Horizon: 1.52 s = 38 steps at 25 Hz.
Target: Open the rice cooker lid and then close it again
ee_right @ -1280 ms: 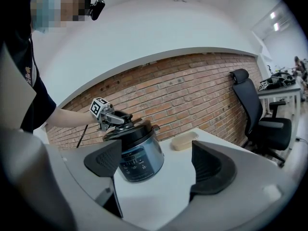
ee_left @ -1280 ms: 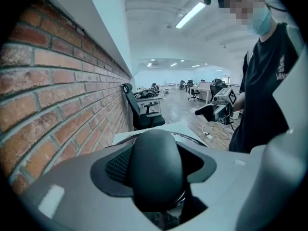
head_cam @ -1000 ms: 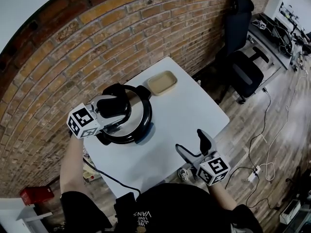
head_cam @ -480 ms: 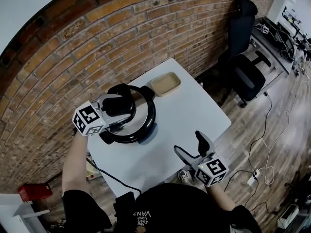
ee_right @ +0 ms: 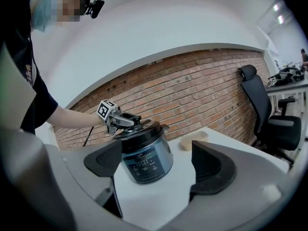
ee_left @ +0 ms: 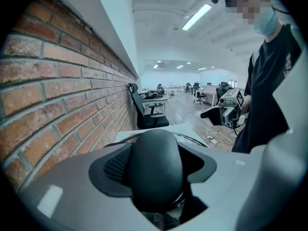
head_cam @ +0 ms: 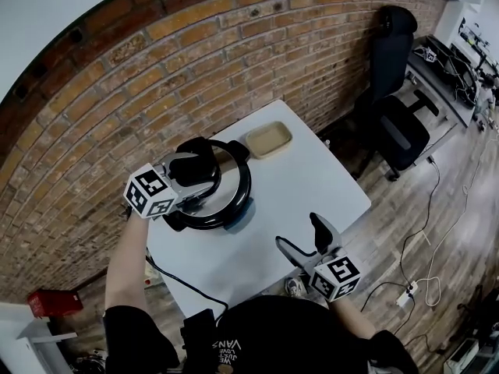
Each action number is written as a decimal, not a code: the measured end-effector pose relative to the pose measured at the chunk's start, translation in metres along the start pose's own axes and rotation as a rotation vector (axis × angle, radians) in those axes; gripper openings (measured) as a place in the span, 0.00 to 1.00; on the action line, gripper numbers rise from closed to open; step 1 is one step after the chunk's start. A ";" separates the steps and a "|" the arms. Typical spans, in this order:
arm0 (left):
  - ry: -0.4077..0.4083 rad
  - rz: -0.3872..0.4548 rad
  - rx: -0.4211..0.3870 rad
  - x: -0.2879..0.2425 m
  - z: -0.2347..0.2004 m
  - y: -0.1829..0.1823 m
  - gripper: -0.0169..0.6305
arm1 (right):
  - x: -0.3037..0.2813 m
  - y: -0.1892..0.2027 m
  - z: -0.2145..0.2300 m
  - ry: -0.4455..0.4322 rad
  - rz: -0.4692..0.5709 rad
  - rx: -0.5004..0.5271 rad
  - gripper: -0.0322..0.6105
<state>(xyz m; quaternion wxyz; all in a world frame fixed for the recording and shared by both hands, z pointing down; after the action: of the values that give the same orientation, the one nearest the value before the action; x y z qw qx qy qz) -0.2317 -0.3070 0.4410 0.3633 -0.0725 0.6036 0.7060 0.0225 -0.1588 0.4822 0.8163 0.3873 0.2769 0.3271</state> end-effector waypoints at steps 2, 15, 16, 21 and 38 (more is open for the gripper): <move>-0.022 -0.003 0.010 -0.001 0.002 -0.001 0.46 | 0.002 -0.002 0.001 -0.007 0.002 0.003 0.75; -0.194 -0.053 0.116 0.000 0.001 -0.001 0.46 | 0.010 -0.009 0.002 -0.029 0.004 0.018 0.75; -0.206 -0.058 0.124 0.000 0.002 -0.001 0.46 | 0.012 -0.008 0.002 -0.030 0.005 0.018 0.75; -0.304 -0.089 0.182 -0.001 0.002 -0.001 0.46 | 0.015 -0.006 0.006 -0.036 0.005 0.013 0.75; -0.488 -0.116 0.233 0.000 0.006 -0.002 0.47 | 0.021 -0.008 -0.004 -0.155 -0.034 0.051 0.75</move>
<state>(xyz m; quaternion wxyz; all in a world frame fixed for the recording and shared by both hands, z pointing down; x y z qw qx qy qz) -0.2279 -0.3013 0.4412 0.5439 0.1076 0.5699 0.6065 0.0356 -0.1451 0.4690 0.8306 0.4273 0.2276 0.2751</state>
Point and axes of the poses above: the fingertips, and each gripper's own axes: x backward along the fingers, z to its right, y out of its underside, the point moved 4 cm from there along x, backward along the fingers, and after that the axes turned 13 degrees about -x, right-handed, at the moved point
